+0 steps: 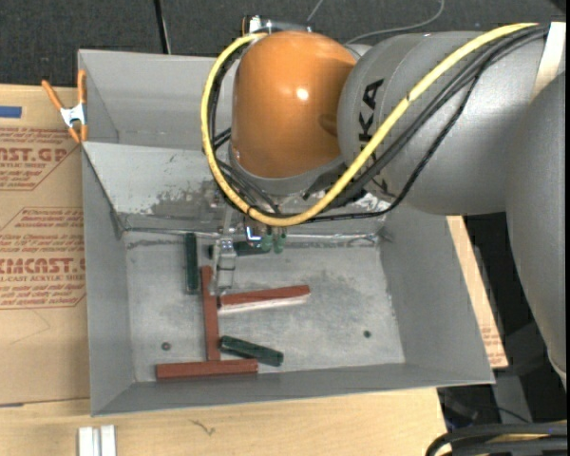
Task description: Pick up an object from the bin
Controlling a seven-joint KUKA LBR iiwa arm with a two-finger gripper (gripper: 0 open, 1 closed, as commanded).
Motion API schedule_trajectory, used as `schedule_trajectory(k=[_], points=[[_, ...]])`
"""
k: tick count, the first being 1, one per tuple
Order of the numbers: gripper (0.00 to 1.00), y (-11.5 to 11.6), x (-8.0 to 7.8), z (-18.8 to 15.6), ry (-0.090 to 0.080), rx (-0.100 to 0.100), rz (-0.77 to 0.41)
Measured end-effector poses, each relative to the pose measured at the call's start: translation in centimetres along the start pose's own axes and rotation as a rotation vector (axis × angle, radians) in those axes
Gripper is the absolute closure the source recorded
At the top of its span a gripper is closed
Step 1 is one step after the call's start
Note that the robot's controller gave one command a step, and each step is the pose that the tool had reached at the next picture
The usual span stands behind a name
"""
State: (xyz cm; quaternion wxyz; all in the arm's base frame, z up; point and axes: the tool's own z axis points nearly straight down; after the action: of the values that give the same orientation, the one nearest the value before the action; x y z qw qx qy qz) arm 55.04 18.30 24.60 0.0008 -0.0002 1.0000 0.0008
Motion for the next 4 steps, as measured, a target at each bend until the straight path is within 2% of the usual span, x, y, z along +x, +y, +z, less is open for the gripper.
schedule_trajectory(k=[1,2,3,4], points=[[0.0,-7.1,4.4,11.9,0.009,0.005,0.22],[0.0,-8.6,-0.5,17.8,0.002,0.002,-0.005],[1.0,-8.5,-0.5,17.6,0.001,0.0,-0.005],[1.0,-6.7,-1.6,5.4,-0.008,0.0,-0.081]])
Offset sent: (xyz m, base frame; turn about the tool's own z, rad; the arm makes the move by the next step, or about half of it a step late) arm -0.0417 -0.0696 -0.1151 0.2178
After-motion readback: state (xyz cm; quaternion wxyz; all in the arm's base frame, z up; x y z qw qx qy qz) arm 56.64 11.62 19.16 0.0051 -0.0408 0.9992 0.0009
